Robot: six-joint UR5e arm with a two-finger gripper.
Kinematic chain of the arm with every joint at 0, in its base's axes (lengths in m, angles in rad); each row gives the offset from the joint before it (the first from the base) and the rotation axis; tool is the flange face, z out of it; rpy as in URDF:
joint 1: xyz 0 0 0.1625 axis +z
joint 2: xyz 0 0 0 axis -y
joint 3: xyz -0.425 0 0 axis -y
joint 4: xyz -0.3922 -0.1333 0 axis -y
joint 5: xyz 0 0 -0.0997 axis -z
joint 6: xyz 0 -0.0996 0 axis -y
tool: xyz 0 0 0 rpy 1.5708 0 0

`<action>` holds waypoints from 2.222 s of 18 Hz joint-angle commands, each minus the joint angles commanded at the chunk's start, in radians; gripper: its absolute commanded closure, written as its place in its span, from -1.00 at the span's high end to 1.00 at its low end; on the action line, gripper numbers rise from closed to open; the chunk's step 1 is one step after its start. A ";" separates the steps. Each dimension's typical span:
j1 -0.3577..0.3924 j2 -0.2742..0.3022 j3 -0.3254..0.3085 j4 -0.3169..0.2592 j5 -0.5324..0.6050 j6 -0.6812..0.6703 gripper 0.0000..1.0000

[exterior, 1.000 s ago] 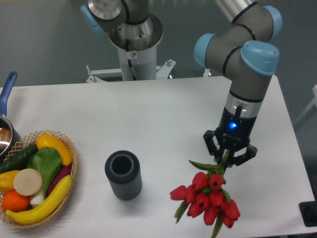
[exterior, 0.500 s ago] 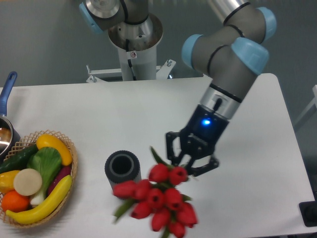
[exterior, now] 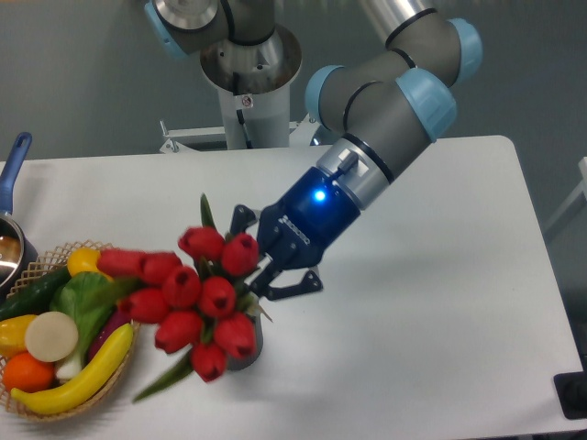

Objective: Insert the flowers into the vase
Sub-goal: 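Carry the red tulips toward the dark gray vase and tilt stems down, then lower the tulip stems into the dark gray vase opening, then open the gripper to release the tulips in the vase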

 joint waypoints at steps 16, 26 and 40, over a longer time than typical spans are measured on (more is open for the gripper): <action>-0.002 -0.017 -0.154 0.002 -0.034 0.224 -0.85; 0.005 -0.100 -0.190 0.000 -0.034 0.370 -0.52; 0.043 -0.106 -0.229 0.000 -0.034 0.396 0.31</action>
